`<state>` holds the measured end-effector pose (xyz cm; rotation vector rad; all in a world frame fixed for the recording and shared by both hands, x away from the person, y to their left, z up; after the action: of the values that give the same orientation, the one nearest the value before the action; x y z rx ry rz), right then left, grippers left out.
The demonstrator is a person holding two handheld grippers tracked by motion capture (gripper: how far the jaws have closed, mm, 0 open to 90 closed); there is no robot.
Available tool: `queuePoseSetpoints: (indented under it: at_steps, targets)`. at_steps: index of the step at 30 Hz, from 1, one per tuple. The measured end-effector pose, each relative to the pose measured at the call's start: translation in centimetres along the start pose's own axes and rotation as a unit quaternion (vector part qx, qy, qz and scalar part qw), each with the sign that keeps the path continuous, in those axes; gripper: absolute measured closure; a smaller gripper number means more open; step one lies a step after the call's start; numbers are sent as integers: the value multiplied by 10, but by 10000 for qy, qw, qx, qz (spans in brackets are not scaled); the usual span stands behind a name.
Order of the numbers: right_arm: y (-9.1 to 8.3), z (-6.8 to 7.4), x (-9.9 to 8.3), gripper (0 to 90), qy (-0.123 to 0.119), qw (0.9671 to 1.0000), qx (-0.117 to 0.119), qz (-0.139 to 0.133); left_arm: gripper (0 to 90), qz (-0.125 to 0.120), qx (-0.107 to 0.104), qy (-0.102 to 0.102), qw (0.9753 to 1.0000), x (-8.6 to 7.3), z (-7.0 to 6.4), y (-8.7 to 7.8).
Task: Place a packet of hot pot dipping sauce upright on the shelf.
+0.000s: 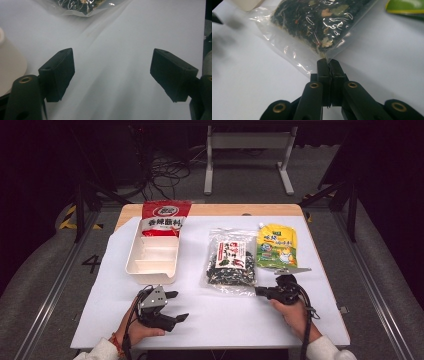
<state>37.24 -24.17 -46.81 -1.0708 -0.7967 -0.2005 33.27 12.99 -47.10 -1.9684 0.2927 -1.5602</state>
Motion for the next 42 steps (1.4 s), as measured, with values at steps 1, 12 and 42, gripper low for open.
queuePoseSetpoints:
  at_steps: [1, 12, 42]
  targets:
    - [-14, 1, -15, 891, -130, 9999, 11, 81, 198, 4, -27, -13, 10000, 1, 0, 2]
    - [-52, -21, -52, 895, -254, 9990, -350, 138, 157, 94, -605, 4, 9981, 30, -3, 42]
    - [-38, -17, -28, 797, -823, 9915, -962, -316, 102, -3, -503, -846, 9951, 85, 66, 115]
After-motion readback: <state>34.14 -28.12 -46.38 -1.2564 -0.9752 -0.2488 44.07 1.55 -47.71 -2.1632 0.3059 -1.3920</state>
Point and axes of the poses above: each handheld gripper's, and its own axes: y roughly forward along the jaws, x roughly out of its top, z roughly to its left, the point moved 3 cm from there along y, roughly forward along the jaws, and after that the axes turned 8 degrees about -x, right-handed, at the moved point
